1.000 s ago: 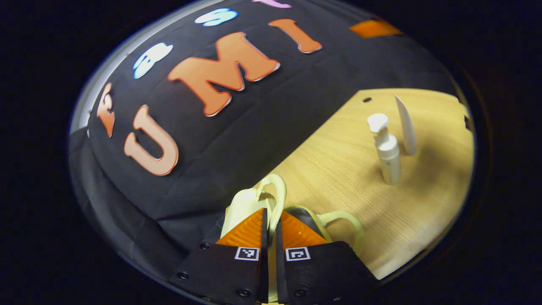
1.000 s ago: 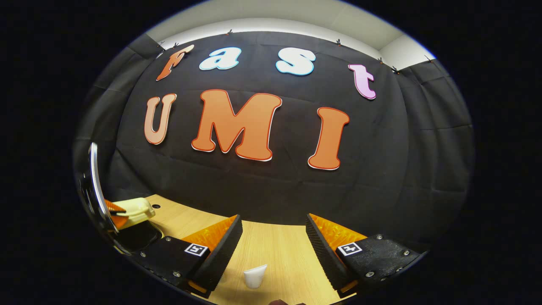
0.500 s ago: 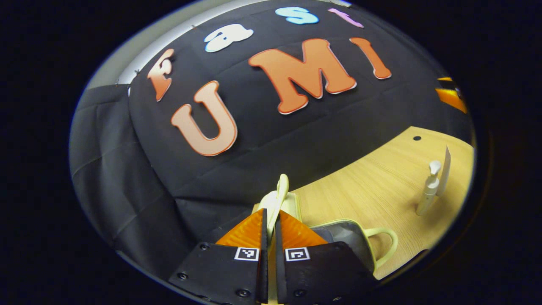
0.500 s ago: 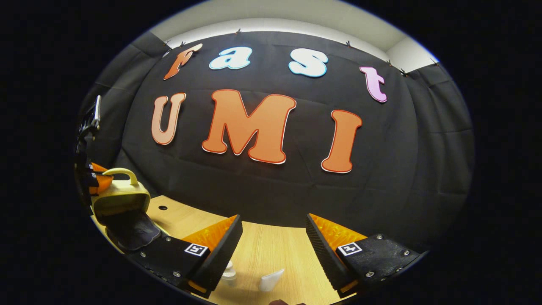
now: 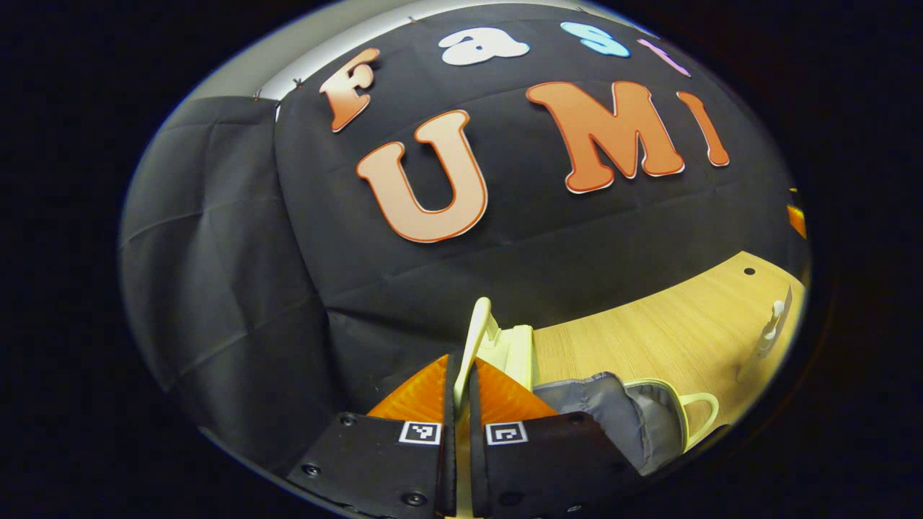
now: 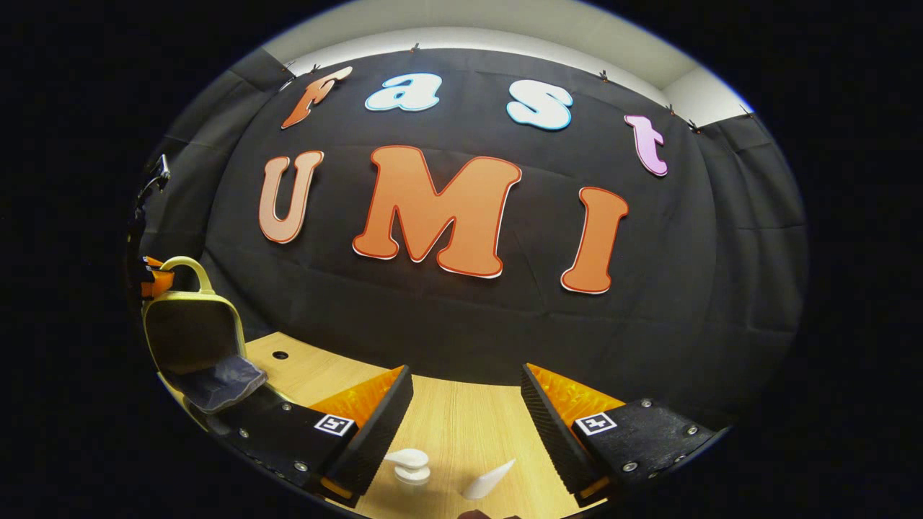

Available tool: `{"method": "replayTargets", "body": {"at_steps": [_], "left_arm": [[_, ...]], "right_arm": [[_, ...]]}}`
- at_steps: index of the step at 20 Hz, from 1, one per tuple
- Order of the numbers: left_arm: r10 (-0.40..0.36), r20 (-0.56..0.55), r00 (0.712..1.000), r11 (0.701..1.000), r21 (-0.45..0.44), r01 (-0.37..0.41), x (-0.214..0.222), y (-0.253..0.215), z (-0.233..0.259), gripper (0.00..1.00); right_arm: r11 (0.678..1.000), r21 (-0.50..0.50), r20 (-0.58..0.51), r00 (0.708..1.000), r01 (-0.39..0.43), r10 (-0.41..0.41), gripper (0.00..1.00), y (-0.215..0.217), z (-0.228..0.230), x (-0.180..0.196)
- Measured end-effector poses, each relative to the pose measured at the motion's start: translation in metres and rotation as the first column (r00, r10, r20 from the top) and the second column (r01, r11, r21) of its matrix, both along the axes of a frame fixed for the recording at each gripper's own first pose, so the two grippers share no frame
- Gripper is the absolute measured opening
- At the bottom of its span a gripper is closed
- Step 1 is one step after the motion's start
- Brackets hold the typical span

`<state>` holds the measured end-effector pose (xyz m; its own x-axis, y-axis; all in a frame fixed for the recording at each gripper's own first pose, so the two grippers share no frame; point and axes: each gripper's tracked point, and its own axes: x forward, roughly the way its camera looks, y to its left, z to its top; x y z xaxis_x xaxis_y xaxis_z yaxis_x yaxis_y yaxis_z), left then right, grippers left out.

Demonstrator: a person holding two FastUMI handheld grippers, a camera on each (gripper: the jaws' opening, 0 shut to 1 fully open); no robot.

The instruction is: First open the suitcase, pack the skin care products into it, and then close the suitcase.

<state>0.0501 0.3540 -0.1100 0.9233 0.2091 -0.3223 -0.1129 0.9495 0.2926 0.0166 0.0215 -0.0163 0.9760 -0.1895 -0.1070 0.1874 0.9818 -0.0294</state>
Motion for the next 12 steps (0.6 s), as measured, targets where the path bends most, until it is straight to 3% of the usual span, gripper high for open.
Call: {"method": "replayTargets", "body": {"at_steps": [9, 12], "left_arm": [[0.126, -0.069, 0.990, 0.976, -0.172, -0.136, 0.004, 0.116, -0.057, 0.08], [0.173, -0.122, 0.977, 0.965, -0.176, -0.193, -0.004, 0.151, -0.094, 0.08]], "right_arm": [[1.000, 0.012, -0.029, 0.999, 0.027, -0.026, 0.95, 0.016, -0.002, 0.002], [0.999, 0.013, -0.048, 0.998, 0.036, -0.035, 0.95, 0.016, -0.003, 0.000]]}}
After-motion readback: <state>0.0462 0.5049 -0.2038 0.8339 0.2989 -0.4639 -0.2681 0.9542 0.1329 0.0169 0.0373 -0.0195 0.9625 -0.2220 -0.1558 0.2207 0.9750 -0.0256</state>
